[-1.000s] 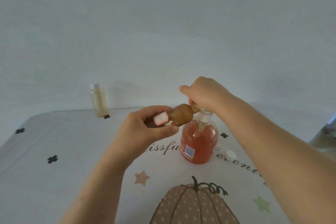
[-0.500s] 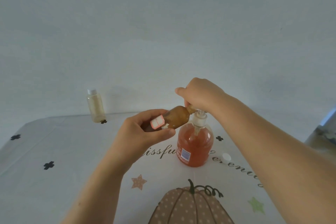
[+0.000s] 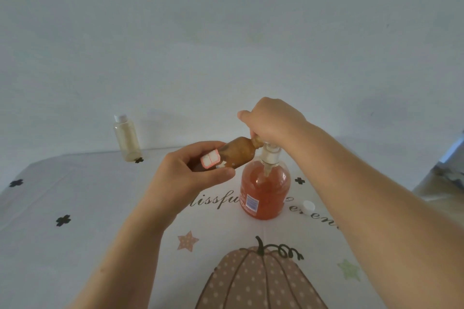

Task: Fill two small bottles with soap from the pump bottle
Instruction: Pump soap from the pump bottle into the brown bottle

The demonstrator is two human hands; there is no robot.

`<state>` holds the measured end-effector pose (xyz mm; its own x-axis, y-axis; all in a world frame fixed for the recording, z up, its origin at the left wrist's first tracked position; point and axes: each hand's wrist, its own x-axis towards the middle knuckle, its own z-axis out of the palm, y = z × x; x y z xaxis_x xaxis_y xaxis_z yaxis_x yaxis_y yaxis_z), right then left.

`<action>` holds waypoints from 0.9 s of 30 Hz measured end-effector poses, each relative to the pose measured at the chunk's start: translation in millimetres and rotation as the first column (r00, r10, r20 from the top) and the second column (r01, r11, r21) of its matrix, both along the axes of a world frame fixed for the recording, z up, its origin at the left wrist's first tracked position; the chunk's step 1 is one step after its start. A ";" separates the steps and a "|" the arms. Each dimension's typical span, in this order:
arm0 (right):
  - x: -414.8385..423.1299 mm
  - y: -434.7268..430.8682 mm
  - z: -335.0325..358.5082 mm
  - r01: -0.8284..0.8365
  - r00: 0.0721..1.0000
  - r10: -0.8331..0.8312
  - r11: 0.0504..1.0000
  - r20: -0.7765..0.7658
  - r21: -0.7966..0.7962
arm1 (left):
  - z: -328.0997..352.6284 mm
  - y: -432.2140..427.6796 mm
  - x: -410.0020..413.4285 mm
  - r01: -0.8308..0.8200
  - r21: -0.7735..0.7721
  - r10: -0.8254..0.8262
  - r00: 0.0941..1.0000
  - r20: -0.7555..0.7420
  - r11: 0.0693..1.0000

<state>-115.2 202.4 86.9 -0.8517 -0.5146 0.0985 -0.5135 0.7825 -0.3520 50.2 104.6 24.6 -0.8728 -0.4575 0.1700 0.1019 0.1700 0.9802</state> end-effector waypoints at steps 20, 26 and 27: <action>-4.7 -2.4 -10.0 -0.009 0.999 0.009 1.000 0.048 -0.004 | -4.6 -2.5 -1.9 0.004 -0.009 -0.004 1.000 0.015 1.000; -1.3 -1.5 2.2 -0.017 1.000 0.017 1.000 0.004 0.006 | -0.8 0.4 -0.7 -0.011 -0.014 0.011 1.000 -0.014 1.000; -0.7 -1.1 4.5 -0.020 1.000 0.020 1.000 -0.004 0.011 | 0.1 0.9 -0.3 -0.014 -0.013 0.014 1.000 -0.017 1.000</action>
